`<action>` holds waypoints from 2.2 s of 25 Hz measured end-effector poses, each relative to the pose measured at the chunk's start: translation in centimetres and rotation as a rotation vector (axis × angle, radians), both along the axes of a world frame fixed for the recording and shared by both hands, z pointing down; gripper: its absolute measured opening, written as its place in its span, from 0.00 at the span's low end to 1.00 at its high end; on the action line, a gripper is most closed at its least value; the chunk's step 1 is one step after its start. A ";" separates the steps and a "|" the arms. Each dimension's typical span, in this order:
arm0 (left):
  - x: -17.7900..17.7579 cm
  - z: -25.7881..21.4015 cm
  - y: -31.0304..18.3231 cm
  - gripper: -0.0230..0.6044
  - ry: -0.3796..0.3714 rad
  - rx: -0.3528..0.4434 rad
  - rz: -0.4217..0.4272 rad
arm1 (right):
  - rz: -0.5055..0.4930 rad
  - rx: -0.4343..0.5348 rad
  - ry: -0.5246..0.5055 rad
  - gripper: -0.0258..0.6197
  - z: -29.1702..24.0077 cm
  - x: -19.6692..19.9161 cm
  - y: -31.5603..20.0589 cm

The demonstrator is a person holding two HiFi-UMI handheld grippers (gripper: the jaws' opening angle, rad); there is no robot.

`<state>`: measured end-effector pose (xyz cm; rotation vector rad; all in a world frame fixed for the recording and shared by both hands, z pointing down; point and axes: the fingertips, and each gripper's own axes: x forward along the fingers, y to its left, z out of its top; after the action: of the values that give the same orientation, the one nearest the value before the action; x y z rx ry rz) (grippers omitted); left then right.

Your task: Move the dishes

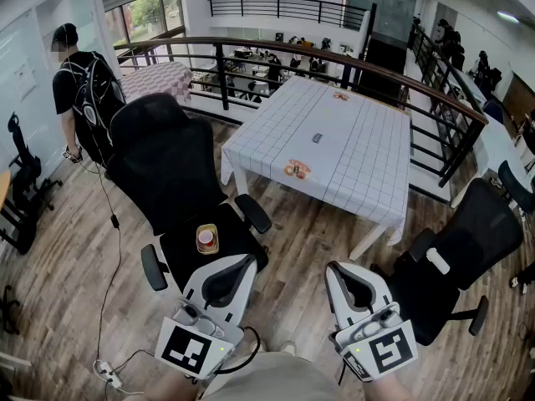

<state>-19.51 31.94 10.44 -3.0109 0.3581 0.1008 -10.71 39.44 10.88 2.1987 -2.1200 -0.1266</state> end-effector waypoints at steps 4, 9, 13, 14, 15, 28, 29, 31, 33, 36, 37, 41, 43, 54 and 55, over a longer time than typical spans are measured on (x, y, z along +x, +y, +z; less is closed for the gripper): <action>0.4 0.2 0.2 0.06 -0.006 0.001 0.005 | -0.004 -0.005 -0.008 0.08 0.4 0.2 0.1; 1.0 0.5 0.5 0.06 -0.018 -0.002 0.002 | 0.001 0.010 -0.040 0.08 0.7 1.0 0.4; 1.2 1.1 0.6 0.06 -0.032 -0.008 -0.014 | -0.013 0.026 -0.042 0.08 0.7 1.2 0.6; 1.2 1.2 0.7 0.06 -0.035 -0.010 -0.017 | -0.017 0.027 -0.044 0.08 0.7 1.3 0.7; 1.3 1.3 0.7 0.06 -0.038 -0.011 -0.021 | -0.020 0.028 -0.048 0.08 0.8 1.3 0.7; 4.2 1.9 0.8 0.06 -0.047 -0.027 -0.053 | -0.027 0.016 -0.061 0.08 1.5 4.5 0.6; 4.1 2.2 0.9 0.06 -0.045 -0.030 -0.053 | -0.028 0.017 -0.065 0.08 1.7 4.5 0.6; 4.0 2.8 0.7 0.06 -0.051 -0.036 -0.053 | -0.032 0.018 -0.072 0.08 2.2 4.4 0.4; 4.2 3.2 -0.1 0.06 -0.054 -0.043 -0.058 | -0.036 0.014 -0.070 0.08 2.5 4.7 -0.4; 5.2 3.6 -1.6 0.06 -0.044 -0.055 -0.060 | -0.035 0.001 -0.061 0.08 3.3 5.6 -2.1; 5.7 3.8 -2.3 0.06 -0.041 -0.057 -0.059 | -0.036 -0.005 -0.059 0.08 3.5 6.0 -2.8; 9.0 3.6 -5.7 0.06 -0.043 -0.048 -0.040 | -0.031 -0.016 -0.061 0.08 3.5 8.4 -6.1; 10.6 3.2 -7.4 0.06 -0.038 -0.042 -0.022 | -0.019 -0.021 -0.059 0.08 3.1 9.8 -7.8; 16.4 5.3 -17.9 0.06 -0.059 -0.102 0.034 | 0.024 -0.018 -0.049 0.08 3.6 15.4 -19.2; 16.7 5.3 -18.9 0.06 -0.063 -0.104 0.033 | 0.027 -0.019 -0.052 0.08 3.6 15.8 -20.2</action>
<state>-2.82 13.08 15.77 -3.1149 0.3177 -0.0109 5.08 19.26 14.51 2.2432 -2.1072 -0.0479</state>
